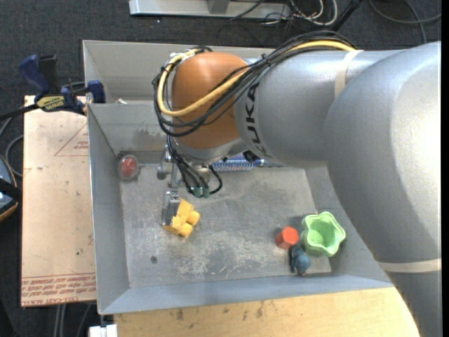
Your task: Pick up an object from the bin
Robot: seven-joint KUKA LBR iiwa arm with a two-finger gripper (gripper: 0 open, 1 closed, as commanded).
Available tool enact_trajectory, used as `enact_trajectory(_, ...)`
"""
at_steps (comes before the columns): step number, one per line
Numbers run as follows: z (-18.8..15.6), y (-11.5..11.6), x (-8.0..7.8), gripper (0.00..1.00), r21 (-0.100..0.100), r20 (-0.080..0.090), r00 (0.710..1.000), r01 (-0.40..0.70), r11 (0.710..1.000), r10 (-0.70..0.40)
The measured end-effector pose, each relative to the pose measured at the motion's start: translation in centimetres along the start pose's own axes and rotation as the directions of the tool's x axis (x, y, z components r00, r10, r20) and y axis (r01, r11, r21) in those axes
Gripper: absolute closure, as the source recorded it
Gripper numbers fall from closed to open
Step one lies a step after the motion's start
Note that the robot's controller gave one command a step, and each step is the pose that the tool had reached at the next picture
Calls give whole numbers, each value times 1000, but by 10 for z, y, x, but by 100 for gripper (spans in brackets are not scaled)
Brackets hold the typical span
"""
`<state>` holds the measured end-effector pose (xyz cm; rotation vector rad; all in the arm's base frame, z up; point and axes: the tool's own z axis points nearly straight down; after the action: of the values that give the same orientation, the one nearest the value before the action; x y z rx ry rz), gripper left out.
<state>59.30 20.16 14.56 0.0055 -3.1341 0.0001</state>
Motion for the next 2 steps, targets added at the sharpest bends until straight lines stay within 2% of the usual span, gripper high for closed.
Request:
enact_trajectory(1, 71, -31, 5, 0, -2, 14, 950, 311, 950, -311)
enact_trajectory(2, 44, -43, 8, 0, 2, 12, 937, 349, 937, -349)
